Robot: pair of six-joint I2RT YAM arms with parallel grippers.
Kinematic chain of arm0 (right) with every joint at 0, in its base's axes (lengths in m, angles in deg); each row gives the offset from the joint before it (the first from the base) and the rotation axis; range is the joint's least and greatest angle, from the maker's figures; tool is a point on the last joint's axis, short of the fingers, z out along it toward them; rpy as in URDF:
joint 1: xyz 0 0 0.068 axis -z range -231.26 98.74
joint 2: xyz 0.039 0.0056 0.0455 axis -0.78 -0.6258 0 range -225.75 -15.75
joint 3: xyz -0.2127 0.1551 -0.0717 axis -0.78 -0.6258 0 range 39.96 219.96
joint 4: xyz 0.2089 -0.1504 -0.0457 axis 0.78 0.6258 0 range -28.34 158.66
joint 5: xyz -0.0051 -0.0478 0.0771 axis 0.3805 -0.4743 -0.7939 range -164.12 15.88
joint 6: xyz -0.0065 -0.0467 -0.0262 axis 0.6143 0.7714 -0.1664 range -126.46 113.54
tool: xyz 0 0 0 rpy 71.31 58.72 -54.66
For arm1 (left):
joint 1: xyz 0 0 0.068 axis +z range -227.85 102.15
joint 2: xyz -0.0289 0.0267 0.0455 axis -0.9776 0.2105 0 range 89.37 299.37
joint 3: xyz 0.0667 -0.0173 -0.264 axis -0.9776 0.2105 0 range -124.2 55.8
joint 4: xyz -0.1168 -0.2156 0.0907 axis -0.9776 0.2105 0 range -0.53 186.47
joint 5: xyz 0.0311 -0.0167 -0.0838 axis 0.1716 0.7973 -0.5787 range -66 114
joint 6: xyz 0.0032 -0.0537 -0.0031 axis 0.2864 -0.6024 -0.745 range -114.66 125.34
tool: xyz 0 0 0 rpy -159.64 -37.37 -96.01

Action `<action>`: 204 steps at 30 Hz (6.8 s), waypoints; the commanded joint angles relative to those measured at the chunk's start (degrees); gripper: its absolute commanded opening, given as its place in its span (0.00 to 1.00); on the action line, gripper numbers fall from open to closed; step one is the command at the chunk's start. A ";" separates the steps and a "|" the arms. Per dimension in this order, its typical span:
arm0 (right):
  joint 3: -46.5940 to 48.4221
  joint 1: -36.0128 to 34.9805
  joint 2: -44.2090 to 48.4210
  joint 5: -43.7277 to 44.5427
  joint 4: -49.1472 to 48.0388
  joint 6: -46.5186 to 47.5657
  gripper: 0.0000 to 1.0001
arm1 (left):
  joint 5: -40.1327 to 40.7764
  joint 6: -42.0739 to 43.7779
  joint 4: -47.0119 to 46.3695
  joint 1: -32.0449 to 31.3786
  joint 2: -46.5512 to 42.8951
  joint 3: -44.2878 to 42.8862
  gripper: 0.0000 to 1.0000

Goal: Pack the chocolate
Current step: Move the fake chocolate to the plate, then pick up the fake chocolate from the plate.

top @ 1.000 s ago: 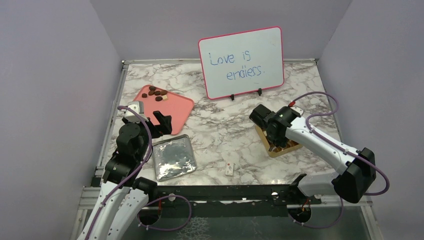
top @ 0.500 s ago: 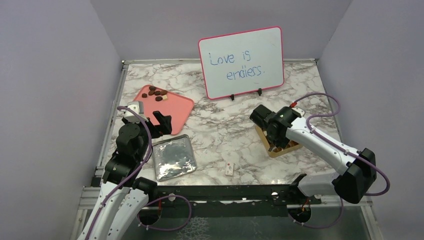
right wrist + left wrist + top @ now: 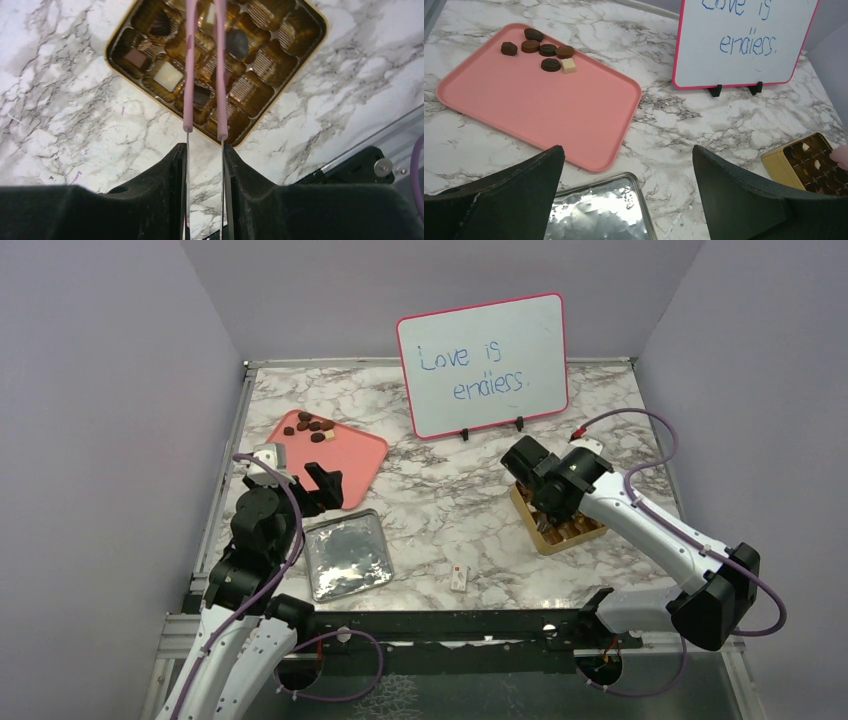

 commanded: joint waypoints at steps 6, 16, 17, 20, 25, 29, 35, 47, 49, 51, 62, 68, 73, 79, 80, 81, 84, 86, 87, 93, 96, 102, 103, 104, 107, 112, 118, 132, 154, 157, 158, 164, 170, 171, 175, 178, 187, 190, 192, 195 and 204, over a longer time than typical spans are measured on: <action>1.85 0.30 1.64 -5.84 -23.44 28.55 0.34 | 2.93 0.73 -1.16 0.37 -2.21 -0.39 0.99; -3.09 0.24 0.00 -35.08 -52.21 51.59 0.37 | 5.78 0.08 -1.27 0.40 -6.03 -0.13 0.99; -3.02 0.16 -0.96 -36.75 -54.04 52.38 0.37 | 6.08 0.05 -1.24 0.43 -6.33 -0.12 0.99; -1.47 -0.40 -5.00 -39.01 -57.46 54.15 0.37 | 7.31 -0.21 -1.36 0.52 -7.20 -0.13 0.99; 4.86 -2.95 -15.06 -41.44 -60.46 57.57 0.37 | 7.78 -0.97 -1.34 0.71 -9.28 0.12 0.99; 13.14 -5.84 -23.79 -40.14 -59.63 61.82 0.38 | 9.20 -0.96 -1.21 0.83 -11.00 0.19 0.99; 23.23 -8.61 -35.21 -37.43 -61.64 66.92 0.39 | 10.66 -1.30 -1.23 1.07 -12.77 0.00 0.99; 46.62 -11.53 -57.09 -30.78 -61.19 75.92 0.39 | 11.71 -1.38 -0.96 2.72 -14.88 -0.56 0.99; 49.40 -11.59 -59.65 -30.67 -60.92 77.23 0.40 | 11.55 -1.32 -0.96 2.72 -14.53 -0.65 0.99; 51.13 -11.59 -61.43 -31.12 -61.09 77.81 0.41 | 11.38 -1.28 -0.96 2.72 -14.34 -0.71 0.99; 58.21 -11.59 -68.85 -32.08 -59.88 79.37 0.42 | 11.72 -1.18 -0.96 2.72 -14.50 -0.57 0.99; 59.69 -11.57 -70.76 -33.67 -59.04 77.39 0.42 | 11.80 -1.30 -1.09 2.72 -13.89 -0.70 0.99; 62.39 -11.61 -72.62 -34.46 -56.43 76.17 0.42 | 11.66 -1.03 -1.14 2.72 -13.42 -0.65 0.99; 66.69 -11.63 -74.28 -35.51 -50.24 74.15 0.42 | 11.38 -0.95 -1.31 2.72 -12.64 -0.80 0.99; 66.80 -11.62 -74.36 -35.29 -49.82 73.92 0.42 | 11.28 -0.96 -1.36 2.72 -12.73 -0.80 0.99; 66.81 -11.59 -74.28 -34.96 -49.49 73.59 0.42 | 11.23 -0.94 -1.33 2.72 -12.73 -0.75 0.99; 67.09 -11.61 -74.40 -35.29 -48.64 71.66 0.42 | 10.85 -0.95 -1.33 2.64 -12.46 -0.80 0.99; 67.10 -11.63 -74.77 -35.47 -48.91 71.13 0.42 | 10.82 -0.86 -1.32 2.63 -12.32 -0.77 0.99; 67.46 -11.63 -75.16 -35.29 -48.88 71.11 0.42 | 10.83 -0.77 -1.31 2.63 -12.29 -0.81 0.99; 69.08 -11.63 -76.04 -34.07 -48.21 71.65 0.41 | 10.72 -0.76 -1.31 2.59 -12.75 -0.68 0.99; 68.25 -11.63 -75.45 -34.10 -49.06 72.17 0.37 | 10.96 -0.86 -1.27 2.60 -12.81 -0.70 0.99; 67.04 -11.69 -73.58 -35.64 -48.83 72.30 0.32 | 11.28 -0.93 -1.23 2.63 -13.03 -0.57 0.99; 66.53 -11.72 -72.92 -36.25 -48.81 71.88 0.32 | 11.19 -0.96 -1.16 2.63 -12.97 -0.57 0.99; 65.91 -11.86 -72.19 -36.77 -48.89 71.54 0.32 | 11.11 -0.98 -1.16 2.63 -12.93 -0.59 0.99; 65.28 -12.38 -70.79 -36.47 -47.95 71.12 0.32 | 11.19 -0.94 -1.13 2.63 -13.16 -0.53 0.99; 62.06 -13.25 -68.30 -34.05 -46.17 71.41 0.30 | 11.58 -0.86 -1.22 2.62 -12.97 -0.48 0.99; 56.36 -13.87 -63.23 -33.97 -44.63 69.84 0.30 | 11.23 -1.02 -1.21 2.62 -13.14 -0.39 0.99; 47.16 -14.18 -55.65 -33.69 -39.44 66.36 0.30 | 10.77 -1.14 -1.10 2.58 -13.27 -0.35 0.99; 47.22 -15.94 -53.75 -29.66 -31.87 64.07 0.32 | 10.05 -1.35 -1.44 2.63 -13.54 -0.14 0.99; 48.64 -16.02 -54.62 -28.74 -30.76 64.25 0.31 | 10.05 -1.29 -1.40 2.63 -13.49 -0.15 0.99; 48.90 -16.09 -54.87 -28.23 -30.39 64.33 0.31 | 10.02 -1.30 -1.42 2.63 -13.46 -0.21 0.99; 49.06 -16.29 -54.25 -27.80 -30.05 64.78 0.31 | 10.04 -1.36 -1.41 2.63 -13.45 -0.28 0.99; 46.00 -16.80 -50.33 -29.06 -30.77 64.26 0.31 | 10.12 -1.29 -1.41 2.63 -13.51 -0.20 0.99; 45.20 -16.81 -49.56 -28.94 -31.12 64.21 0.31 | 10.18 -1.36 -1.40 2.63 -13.61 -0.21 0.99; 41.64 -16.81 -46.43 -27.56 -32.29 63.85 0.31 | 10.17 -1.38 -1.40 2.63 -13.70 -0.18 0.99; 40.11 -16.82 -45.44 -26.00 -31.81 63.21 0.31 | 10.05 -1.41 -1.40 2.63 -13.65 -0.20 0.99; 32.35 -16.77 -38.67 -20.57 -28.83 58.50 0.31 | 9.62 -1.52 -1.53 2.63 -12.86 0.14 0.99; 26.57 -16.73 -34.03 -17.93 -27.87 56.08 0.31 | 8.41 -1.29 -1.49 2.62 -11.57 0.14 0.99; 22.39 -16.73 -30.47 -16.94 -27.98 54.99 0.31 | 7.68 -1.29 -1.64 2.63 -10.90 0.16 0.99; 17.68 -16.60 -25.53 -15.35 -27.12 52.65 0.31 | 6.88 -1.16 -1.80 2.63 -10.00 0.11 0.99; 9.78 -16.44 -14.51 -11.56 -21.55 42.40 0.31 | 5.55 -1.03 -1.85 2.63 -10.08 0.28 0.99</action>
